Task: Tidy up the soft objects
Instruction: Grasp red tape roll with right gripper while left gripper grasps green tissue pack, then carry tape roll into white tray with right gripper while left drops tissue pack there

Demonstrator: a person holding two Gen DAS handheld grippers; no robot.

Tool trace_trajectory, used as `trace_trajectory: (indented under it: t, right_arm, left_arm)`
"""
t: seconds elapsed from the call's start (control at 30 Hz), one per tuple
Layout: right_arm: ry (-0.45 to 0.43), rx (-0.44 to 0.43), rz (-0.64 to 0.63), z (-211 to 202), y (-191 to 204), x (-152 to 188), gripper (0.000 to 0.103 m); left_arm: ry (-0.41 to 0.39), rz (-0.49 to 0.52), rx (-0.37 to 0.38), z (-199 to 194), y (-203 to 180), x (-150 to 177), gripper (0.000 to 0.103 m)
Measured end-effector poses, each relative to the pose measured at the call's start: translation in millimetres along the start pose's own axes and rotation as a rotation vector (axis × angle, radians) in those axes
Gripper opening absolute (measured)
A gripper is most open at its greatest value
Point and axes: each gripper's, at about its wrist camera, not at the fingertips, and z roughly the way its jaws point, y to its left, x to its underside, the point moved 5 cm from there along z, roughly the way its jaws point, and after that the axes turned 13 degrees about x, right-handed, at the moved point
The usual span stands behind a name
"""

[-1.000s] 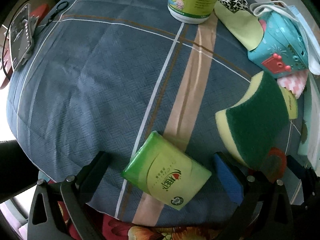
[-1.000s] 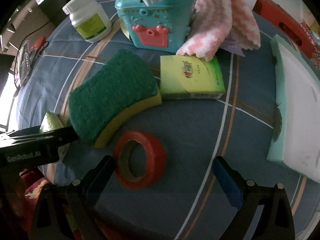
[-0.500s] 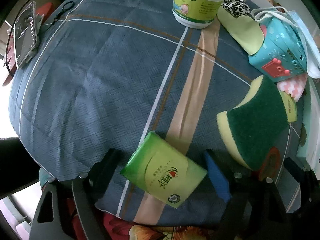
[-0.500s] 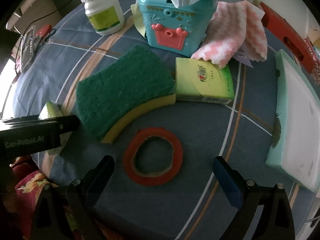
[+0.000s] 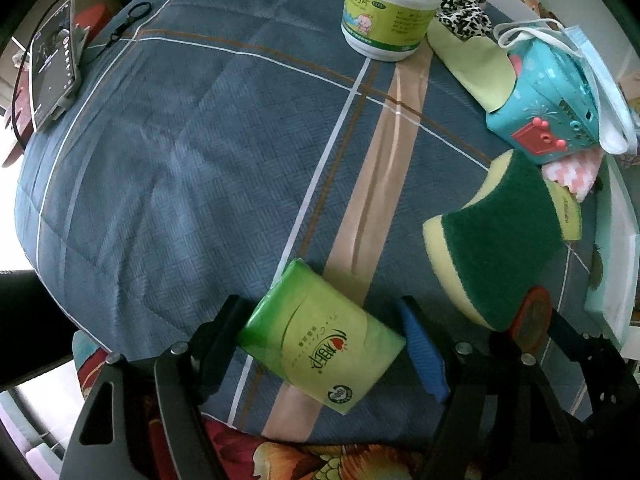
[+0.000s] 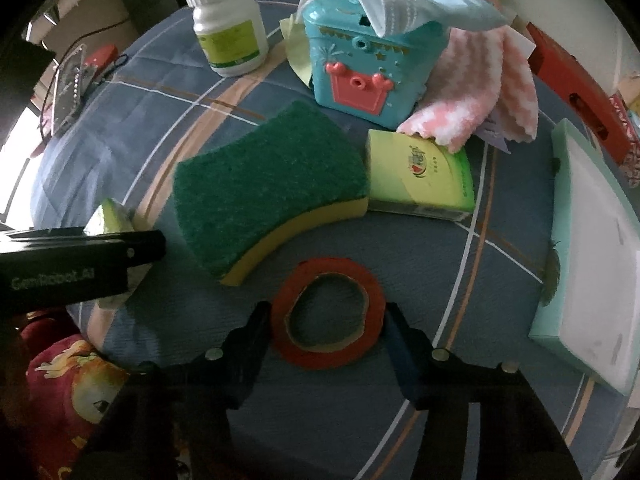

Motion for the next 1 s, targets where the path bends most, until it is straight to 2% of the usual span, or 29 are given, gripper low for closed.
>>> trace_trajectory:
  t: [0.3,0.53,0.8,1.0]
  right_arm:
    - [-0.028,-0.031,0.076,-16.2,-21.0,-5.3,0.058]
    - [-0.052,-0.028,0.194,-28.6,-56.0,-10.8,0.058]
    - [-0.129,0.007,0.355,-54.3,-118.8,-16.1,0.058]
    - [-0.156,0.047,0.489,-58.3,-170.0,-18.1,0.058]
  left_arm:
    - [-0.038,-0.033,0.055,-13.2,10.8,-5.3,0.078]
    - [-0.123,-0.007,0.109,-54.0,4.7,-12.2,0.078]
    - [-0.247,0.165,0.174,-114.1,-60.8,-23.0,0.078]
    - [-0.28,0.329,0.196,-119.4,-132.5,-31.0,0.078]
